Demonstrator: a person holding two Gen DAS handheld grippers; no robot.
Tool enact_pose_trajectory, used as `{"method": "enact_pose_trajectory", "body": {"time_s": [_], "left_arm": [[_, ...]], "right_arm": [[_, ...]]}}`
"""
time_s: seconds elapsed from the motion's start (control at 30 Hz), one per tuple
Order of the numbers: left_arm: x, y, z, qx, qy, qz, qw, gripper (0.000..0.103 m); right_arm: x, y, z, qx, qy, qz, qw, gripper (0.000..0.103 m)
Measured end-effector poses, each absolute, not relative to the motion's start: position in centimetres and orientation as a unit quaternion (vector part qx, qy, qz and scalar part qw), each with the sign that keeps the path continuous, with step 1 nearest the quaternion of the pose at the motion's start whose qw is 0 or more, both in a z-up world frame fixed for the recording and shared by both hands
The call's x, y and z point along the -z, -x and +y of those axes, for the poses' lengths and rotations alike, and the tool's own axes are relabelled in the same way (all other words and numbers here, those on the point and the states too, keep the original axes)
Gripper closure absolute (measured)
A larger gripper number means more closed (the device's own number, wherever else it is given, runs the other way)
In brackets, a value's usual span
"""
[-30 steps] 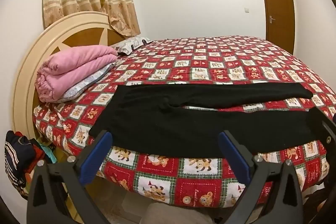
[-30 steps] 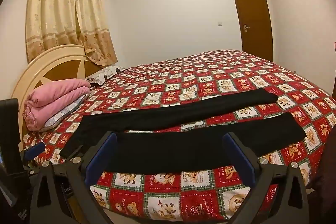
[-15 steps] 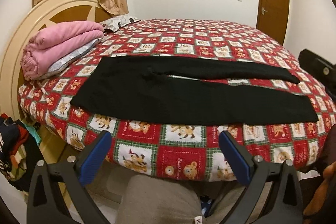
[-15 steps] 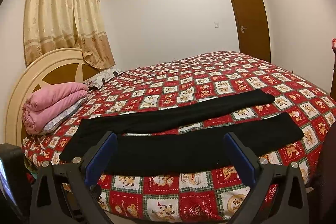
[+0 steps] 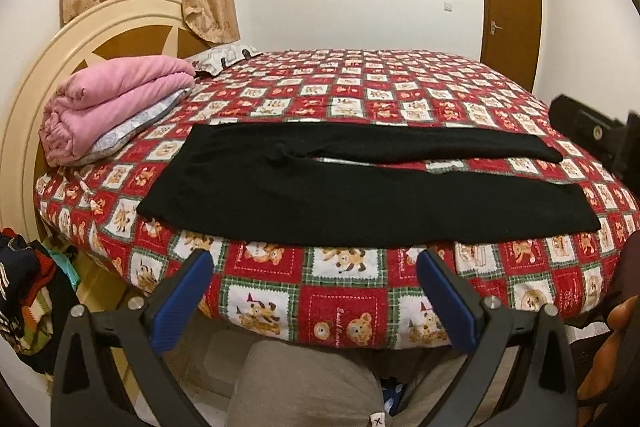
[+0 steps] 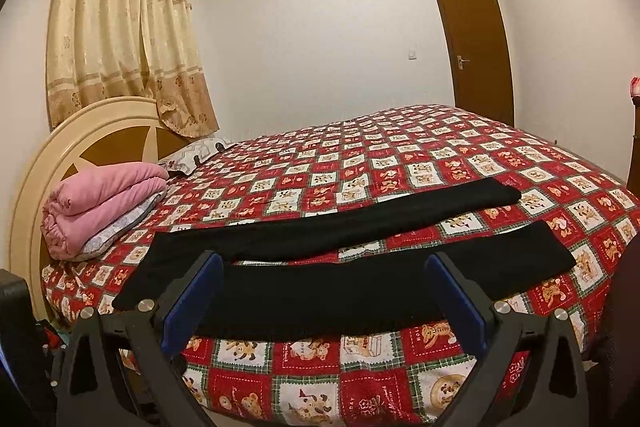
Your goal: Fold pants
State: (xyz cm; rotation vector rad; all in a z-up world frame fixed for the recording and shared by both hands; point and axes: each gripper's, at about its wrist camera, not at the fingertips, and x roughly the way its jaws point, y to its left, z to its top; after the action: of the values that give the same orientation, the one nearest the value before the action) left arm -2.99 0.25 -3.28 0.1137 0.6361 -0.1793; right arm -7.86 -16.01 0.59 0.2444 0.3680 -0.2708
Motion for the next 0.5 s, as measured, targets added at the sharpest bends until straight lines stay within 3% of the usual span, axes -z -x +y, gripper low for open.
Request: {"method": "enact_pose_trajectory", "body": {"time_s": [0.5], "left_arm": [[0.8, 1.7, 1.1, 0.027, -0.082, 0.242, 0.967, 0.000]], "right_arm": [[-0.2, 8.0, -16.2, 0.148, -0.126, 0.184, 0.964, 0.001]]}}
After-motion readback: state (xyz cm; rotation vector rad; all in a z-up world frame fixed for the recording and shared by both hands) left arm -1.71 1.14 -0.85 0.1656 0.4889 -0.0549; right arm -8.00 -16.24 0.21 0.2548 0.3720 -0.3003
